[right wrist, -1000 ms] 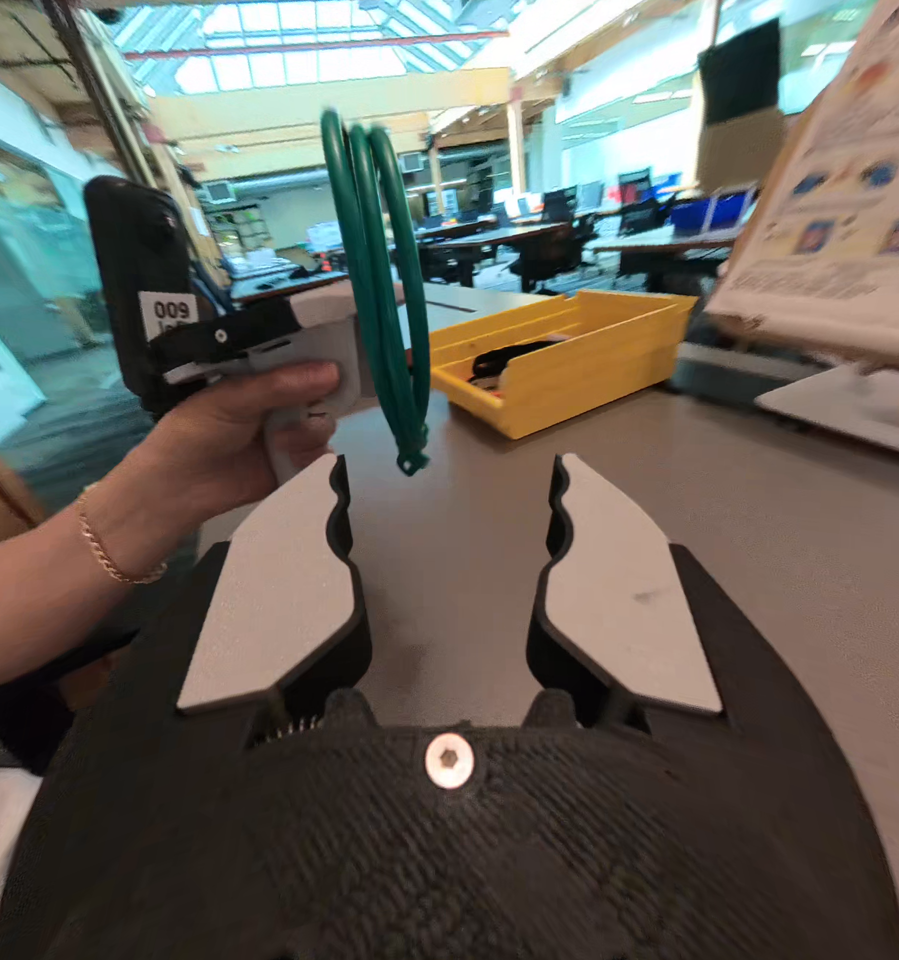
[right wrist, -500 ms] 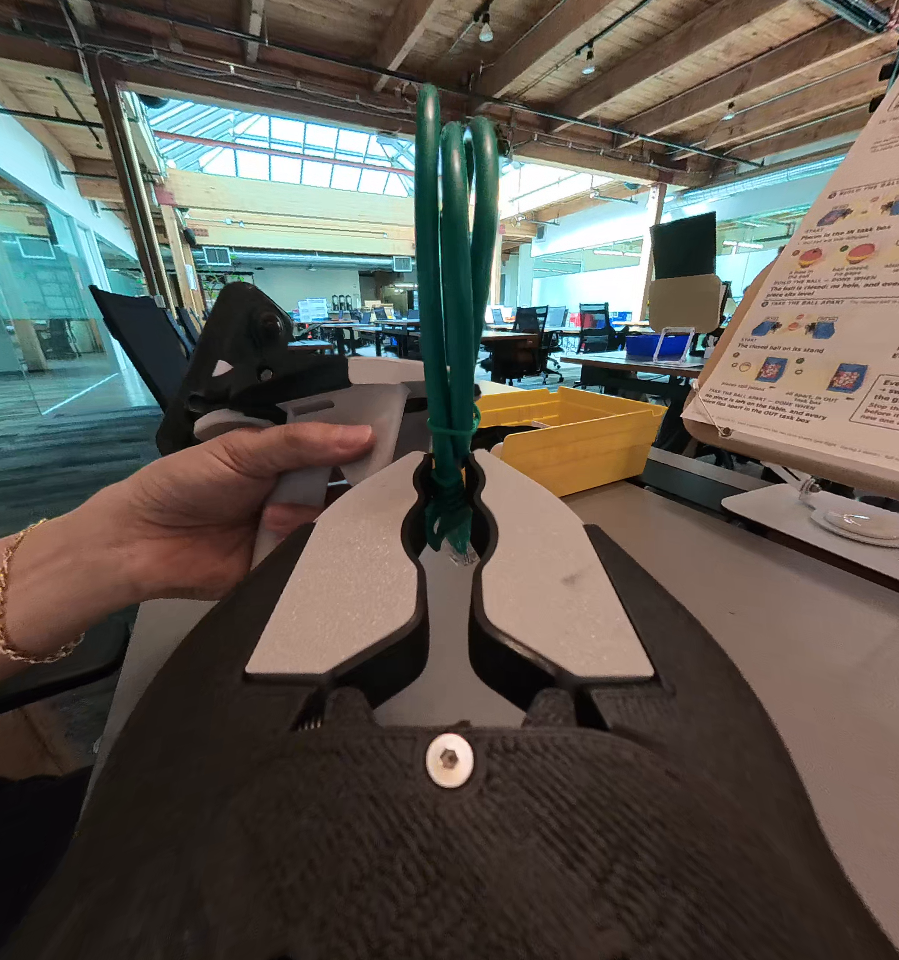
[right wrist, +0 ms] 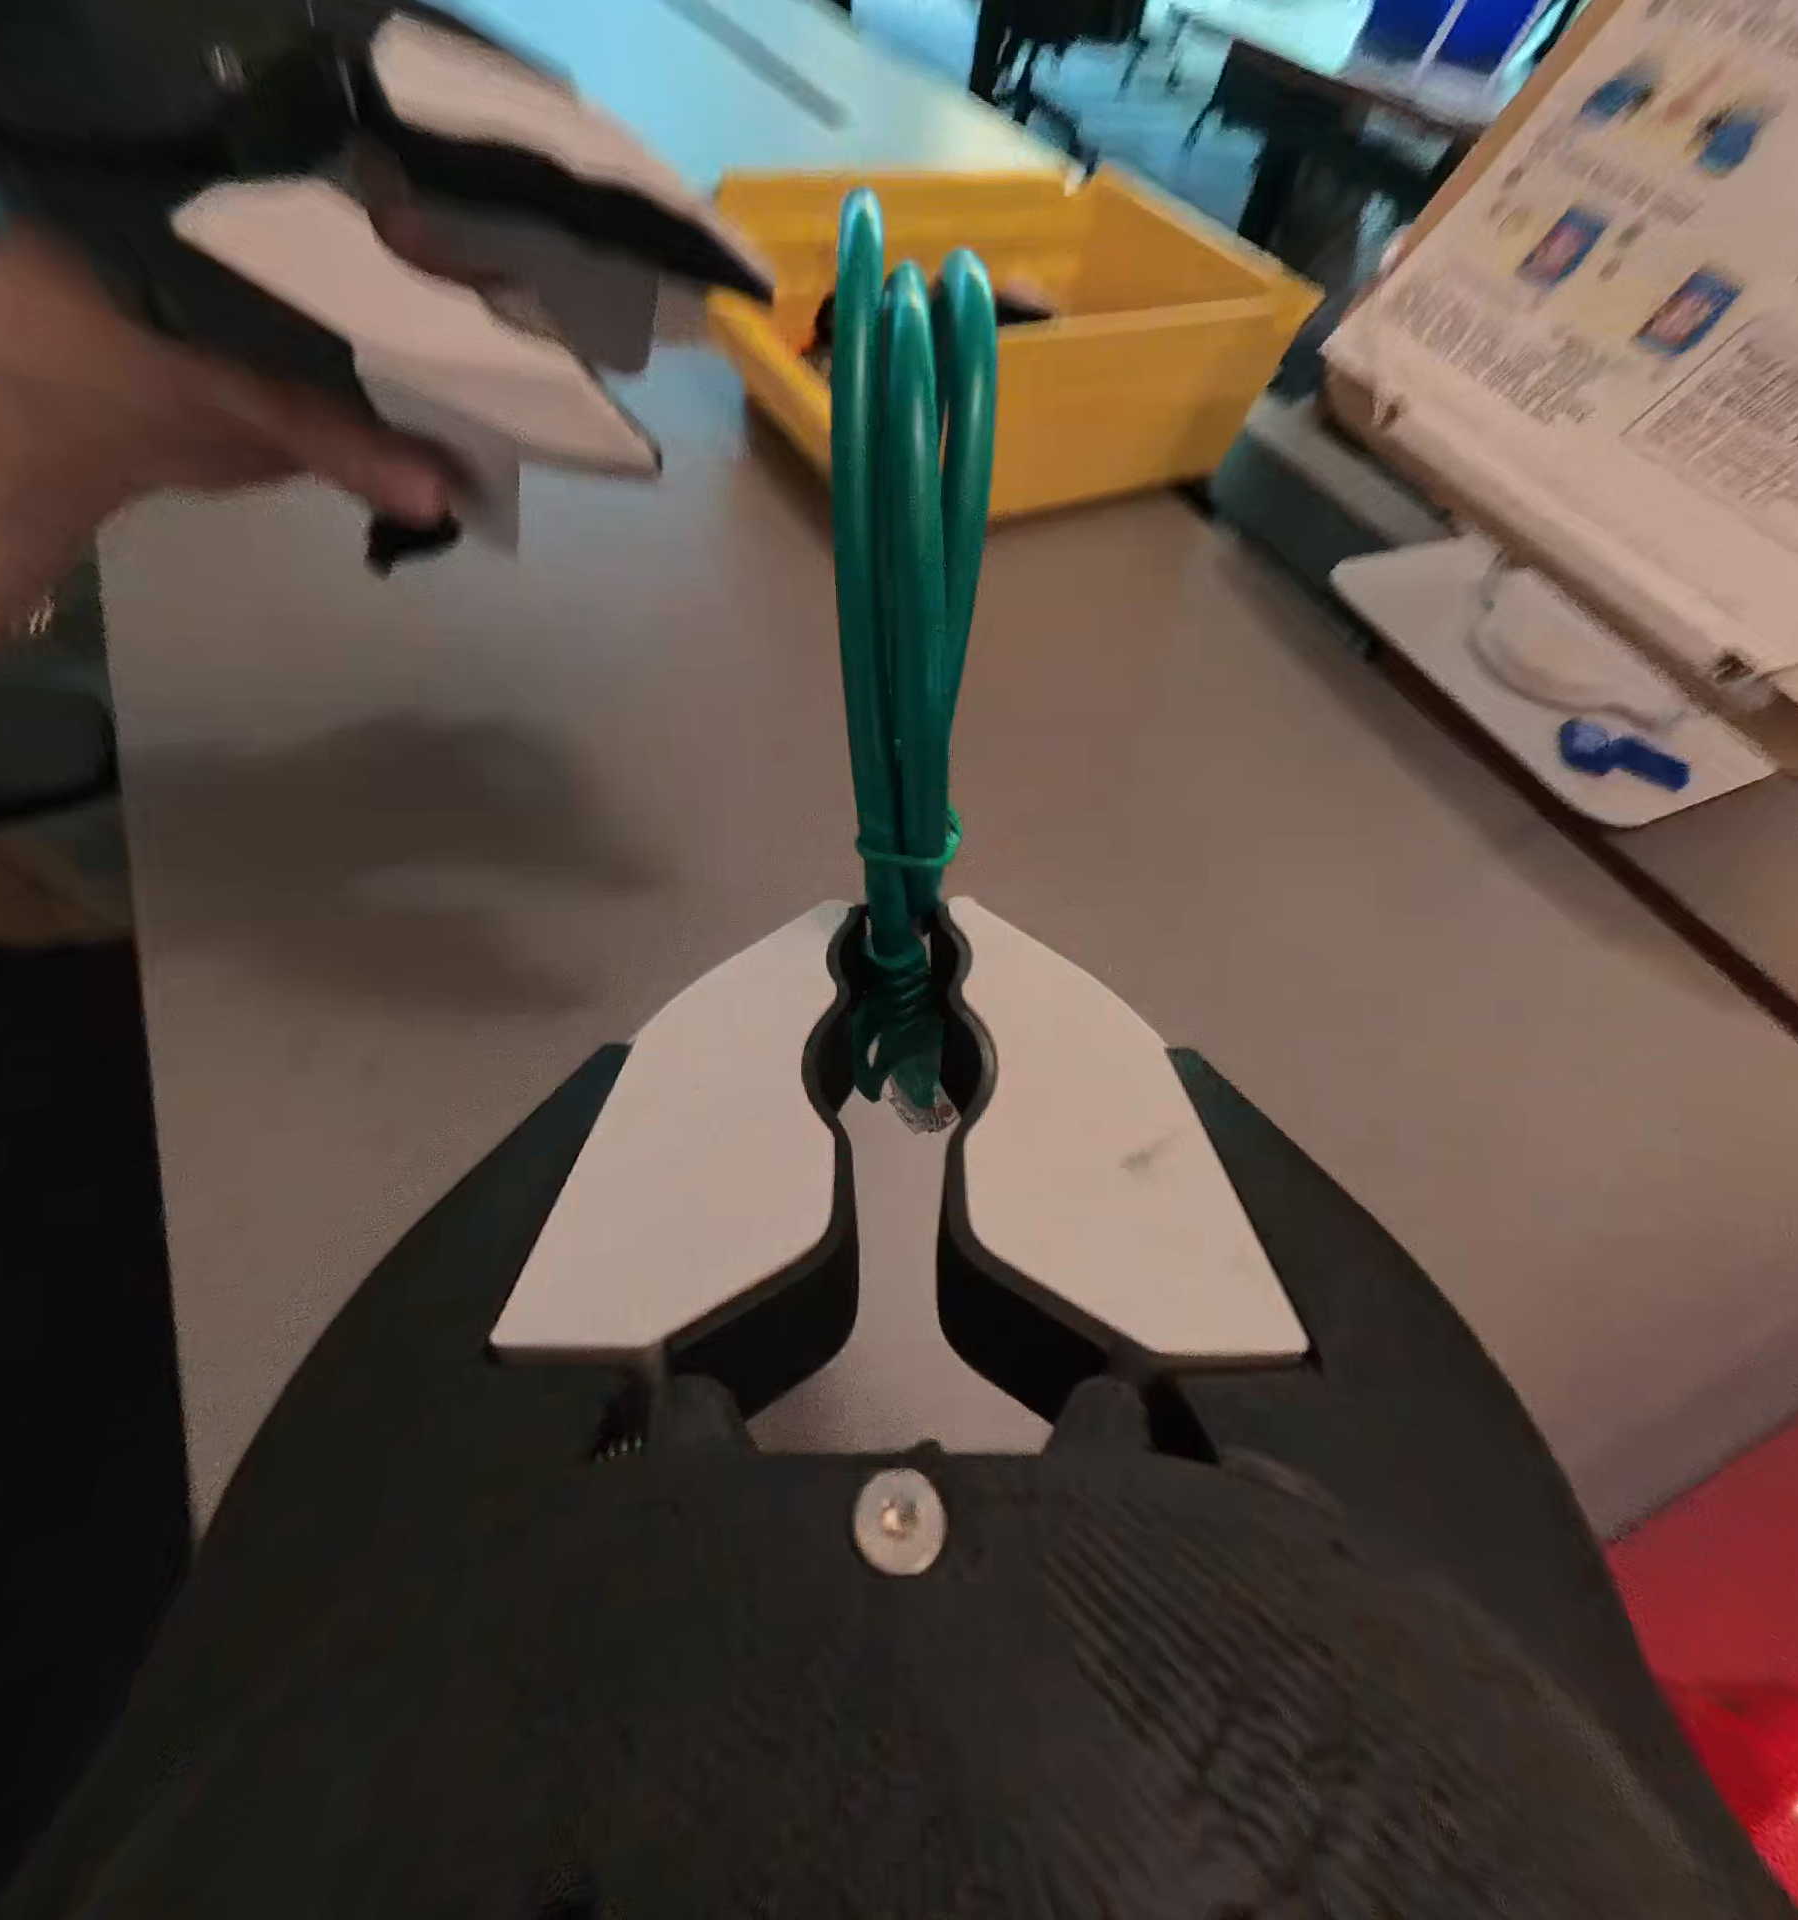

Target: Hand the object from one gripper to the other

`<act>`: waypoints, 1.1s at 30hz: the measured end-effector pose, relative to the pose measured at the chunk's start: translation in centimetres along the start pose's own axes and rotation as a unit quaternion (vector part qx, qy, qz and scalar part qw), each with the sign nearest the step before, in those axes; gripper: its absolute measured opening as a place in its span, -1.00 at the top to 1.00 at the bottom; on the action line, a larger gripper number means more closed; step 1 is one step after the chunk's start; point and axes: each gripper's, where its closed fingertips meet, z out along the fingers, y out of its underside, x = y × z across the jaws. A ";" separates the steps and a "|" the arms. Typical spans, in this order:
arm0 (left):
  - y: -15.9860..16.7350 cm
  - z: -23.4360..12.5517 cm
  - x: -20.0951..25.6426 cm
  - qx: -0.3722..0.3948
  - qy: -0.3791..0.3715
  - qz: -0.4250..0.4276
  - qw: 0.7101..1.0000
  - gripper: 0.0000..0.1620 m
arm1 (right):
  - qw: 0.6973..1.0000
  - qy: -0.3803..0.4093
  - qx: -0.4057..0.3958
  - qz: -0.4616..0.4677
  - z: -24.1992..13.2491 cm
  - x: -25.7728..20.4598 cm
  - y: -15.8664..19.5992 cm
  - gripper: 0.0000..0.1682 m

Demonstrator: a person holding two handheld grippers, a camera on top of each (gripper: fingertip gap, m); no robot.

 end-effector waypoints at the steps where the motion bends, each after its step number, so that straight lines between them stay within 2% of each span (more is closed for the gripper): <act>1: -0.2 -0.1 0.9 0.005 0.026 0.023 0.999 0.39 | 0.999 -0.026 -0.026 0.002 -0.2 -0.6 0.9 0.87; 5: 1.9 0.1 4.3 -0.028 0.148 0.014 0.989 0.24 | 0.988 -0.147 -0.033 0.040 -0.7 -3.3 1.9 0.87; 7: 2.8 0.3 5.3 -0.036 0.190 -0.008 0.981 0.27 | 0.983 -0.175 -0.001 0.056 -1.0 -3.7 1.2 0.87; 11: 2.3 0.4 6.7 -0.006 0.231 -0.025 0.973 0.56 | 0.979 -0.199 0.018 0.048 -1.2 -4.4 0.6 0.87; 12: 2.0 0.4 6.8 0.005 0.235 -0.025 0.972 0.75 | 0.978 -0.204 0.020 0.044 -1.2 -4.6 0.6 0.86; 13: 1.8 0.4 6.9 0.014 0.239 -0.023 0.971 0.79 | 0.978 -0.204 0.023 0.045 -1.2 -4.6 0.5 0.86; 17: 1.2 0.6 6.4 0.052 0.220 -0.003 0.974 0.84 | 0.980 -0.175 0.053 0.077 -0.8 -3.2 0.1 0.81; 20: 0.9 0.8 4.7 0.071 0.143 0.067 0.985 0.85 | 0.978 -0.139 0.066 0.140 -0.9 -1.0 0.2 0.29; 22: 0.0 0.7 3.2 0.095 0.056 0.164 0.980 0.85 | 0.963 -0.137 0.103 0.211 -1.5 0.5 -0.2 0.12; 24: -0.9 0.2 2.5 0.108 -0.030 0.302 0.947 0.84 | 0.926 -0.174 0.146 0.301 -2.2 1.2 -1.0 0.16; 26: -1.6 -0.1 2.7 0.104 -0.091 0.427 0.894 0.85 | 0.877 -0.242 0.165 0.381 -2.6 1.1 -1.5 0.33; 28: -2.0 -0.1 3.3 0.100 -0.131 0.514 0.842 0.84 | 0.839 -0.289 0.198 0.417 -3.0 1.1 -2.2 0.45; 31: -2.3 0.2 4.5 0.096 -0.180 0.620 0.758 0.84 | 0.826 -0.299 0.192 0.439 -2.2 1.3 -1.6 0.44; 33: -2.5 0.3 5.4 0.110 -0.201 0.652 0.723 0.84 | 0.830 -0.305 0.174 0.433 -1.6 0.6 -1.2 0.41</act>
